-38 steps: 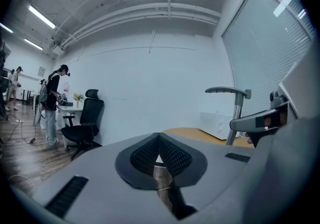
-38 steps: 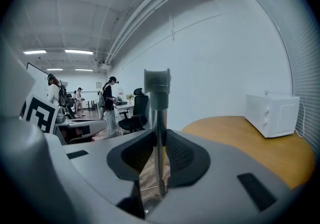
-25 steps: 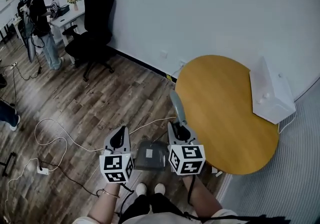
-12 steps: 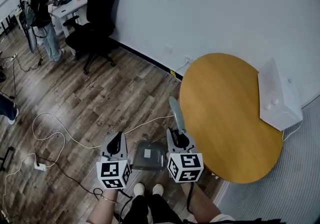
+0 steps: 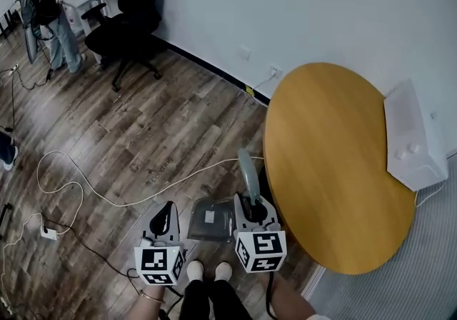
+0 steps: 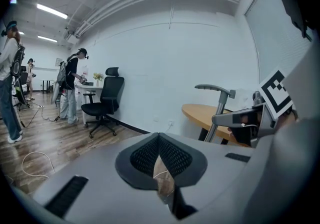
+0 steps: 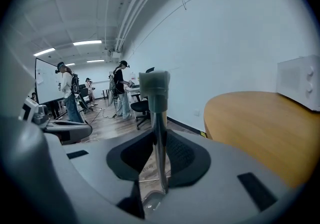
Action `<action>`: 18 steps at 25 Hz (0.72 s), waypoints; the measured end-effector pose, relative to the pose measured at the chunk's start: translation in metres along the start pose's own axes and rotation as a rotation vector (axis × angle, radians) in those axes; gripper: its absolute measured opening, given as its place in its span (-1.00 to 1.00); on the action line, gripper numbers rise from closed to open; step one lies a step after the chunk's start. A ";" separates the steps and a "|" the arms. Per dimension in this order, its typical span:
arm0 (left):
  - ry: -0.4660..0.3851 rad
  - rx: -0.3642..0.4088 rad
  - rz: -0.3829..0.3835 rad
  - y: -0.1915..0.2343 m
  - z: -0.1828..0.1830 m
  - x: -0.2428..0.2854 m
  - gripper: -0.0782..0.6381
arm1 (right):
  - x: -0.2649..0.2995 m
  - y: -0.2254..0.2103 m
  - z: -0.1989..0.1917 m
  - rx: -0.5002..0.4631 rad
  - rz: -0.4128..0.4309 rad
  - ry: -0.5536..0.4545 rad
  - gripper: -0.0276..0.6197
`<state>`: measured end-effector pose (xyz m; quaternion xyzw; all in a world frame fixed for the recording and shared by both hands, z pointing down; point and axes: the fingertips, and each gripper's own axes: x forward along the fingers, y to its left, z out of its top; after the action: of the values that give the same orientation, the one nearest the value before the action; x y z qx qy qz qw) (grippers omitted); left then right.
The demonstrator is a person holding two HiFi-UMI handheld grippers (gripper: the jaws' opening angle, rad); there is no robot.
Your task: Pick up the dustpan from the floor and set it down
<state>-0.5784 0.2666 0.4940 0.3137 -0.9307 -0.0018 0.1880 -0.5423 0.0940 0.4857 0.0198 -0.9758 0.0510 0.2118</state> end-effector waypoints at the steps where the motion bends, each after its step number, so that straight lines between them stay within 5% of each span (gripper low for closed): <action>1: 0.005 -0.002 -0.002 0.000 -0.007 0.004 -0.74 | 0.006 -0.002 -0.007 0.000 -0.003 0.008 -0.62; 18: 0.094 -0.006 -0.046 0.007 -0.095 0.046 -0.74 | 0.063 -0.025 -0.088 0.019 -0.072 0.079 -0.62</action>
<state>-0.5830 0.2568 0.5988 0.3341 -0.9135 0.0059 0.2322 -0.5617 0.0779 0.5941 0.0549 -0.9648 0.0532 0.2515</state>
